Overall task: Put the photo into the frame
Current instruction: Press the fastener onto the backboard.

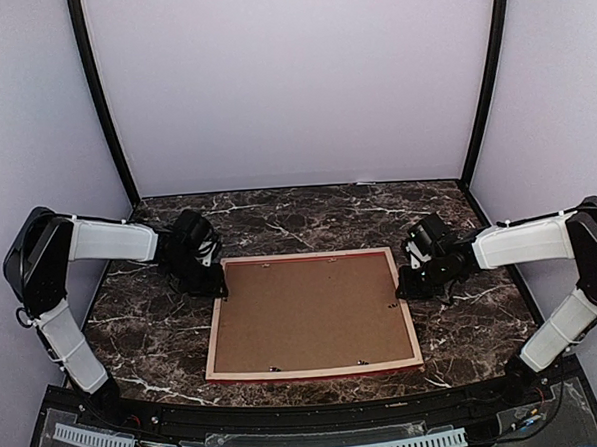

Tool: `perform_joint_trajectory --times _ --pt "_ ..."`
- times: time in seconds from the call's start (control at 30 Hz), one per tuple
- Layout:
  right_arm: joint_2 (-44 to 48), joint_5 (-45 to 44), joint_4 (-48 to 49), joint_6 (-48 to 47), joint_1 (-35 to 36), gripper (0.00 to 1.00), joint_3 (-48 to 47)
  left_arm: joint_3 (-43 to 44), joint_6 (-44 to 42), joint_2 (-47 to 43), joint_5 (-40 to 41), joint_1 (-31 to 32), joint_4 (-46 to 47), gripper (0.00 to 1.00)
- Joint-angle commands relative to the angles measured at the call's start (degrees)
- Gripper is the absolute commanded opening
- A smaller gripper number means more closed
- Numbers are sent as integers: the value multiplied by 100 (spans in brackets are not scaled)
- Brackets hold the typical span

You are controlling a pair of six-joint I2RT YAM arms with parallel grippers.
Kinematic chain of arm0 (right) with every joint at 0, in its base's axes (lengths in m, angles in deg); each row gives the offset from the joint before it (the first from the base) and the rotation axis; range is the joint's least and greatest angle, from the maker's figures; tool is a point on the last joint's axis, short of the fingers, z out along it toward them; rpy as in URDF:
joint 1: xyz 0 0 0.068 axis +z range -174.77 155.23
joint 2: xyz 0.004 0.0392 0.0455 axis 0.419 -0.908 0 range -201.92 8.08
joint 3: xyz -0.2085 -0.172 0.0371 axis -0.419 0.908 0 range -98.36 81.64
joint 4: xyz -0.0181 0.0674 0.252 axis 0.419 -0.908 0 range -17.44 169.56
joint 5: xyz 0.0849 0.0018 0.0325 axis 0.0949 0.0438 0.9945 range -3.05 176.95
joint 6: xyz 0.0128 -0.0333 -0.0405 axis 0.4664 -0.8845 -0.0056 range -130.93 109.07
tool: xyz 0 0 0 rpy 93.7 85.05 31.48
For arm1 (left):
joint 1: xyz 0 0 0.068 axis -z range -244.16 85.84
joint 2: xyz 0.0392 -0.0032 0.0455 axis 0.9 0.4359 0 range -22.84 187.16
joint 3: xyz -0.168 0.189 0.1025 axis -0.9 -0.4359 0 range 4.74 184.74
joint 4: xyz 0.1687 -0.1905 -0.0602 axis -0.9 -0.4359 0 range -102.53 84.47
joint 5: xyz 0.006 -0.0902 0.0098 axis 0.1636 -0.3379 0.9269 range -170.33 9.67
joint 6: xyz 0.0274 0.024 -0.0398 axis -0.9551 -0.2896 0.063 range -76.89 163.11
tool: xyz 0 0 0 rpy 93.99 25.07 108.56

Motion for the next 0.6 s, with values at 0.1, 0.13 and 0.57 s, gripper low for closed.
perform_joint_trajectory --times 0.1,0.13,0.57 --pt "-71 225 149 -7 -4 13 132 -405 -80 -167 -40 -42 -670 35" --pt "-71 237 155 4 -4 13 132 -420 -87 -182 -37 -40 -680 35" --pt "79 201 49 44 -5 21 89 30 -77 -257 -149 -45 -641 51"
